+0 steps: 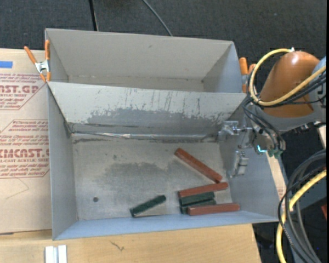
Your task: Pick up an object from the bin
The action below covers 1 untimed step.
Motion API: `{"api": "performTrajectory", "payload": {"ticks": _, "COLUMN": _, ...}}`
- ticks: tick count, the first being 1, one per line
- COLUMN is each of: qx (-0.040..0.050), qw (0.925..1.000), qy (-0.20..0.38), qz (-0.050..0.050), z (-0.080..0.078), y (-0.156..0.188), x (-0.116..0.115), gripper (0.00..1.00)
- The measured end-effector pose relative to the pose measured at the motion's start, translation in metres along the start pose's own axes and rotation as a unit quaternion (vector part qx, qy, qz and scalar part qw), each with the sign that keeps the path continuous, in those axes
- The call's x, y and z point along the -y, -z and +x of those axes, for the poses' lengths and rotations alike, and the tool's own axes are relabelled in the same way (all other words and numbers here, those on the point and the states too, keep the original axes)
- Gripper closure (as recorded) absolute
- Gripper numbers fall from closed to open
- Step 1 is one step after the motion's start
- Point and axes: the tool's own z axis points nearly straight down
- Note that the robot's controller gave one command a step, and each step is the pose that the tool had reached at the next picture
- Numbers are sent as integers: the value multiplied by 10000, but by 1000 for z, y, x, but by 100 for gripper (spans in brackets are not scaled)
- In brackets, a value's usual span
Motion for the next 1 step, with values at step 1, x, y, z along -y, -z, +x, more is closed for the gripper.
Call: {"api": "performTrajectory", "payload": {"ticks": 1, "qx": 37, "qw": 10000, "qy": 5, "qz": 6, "z": -2, "y": 4, "x": 0, "gripper": 0}}
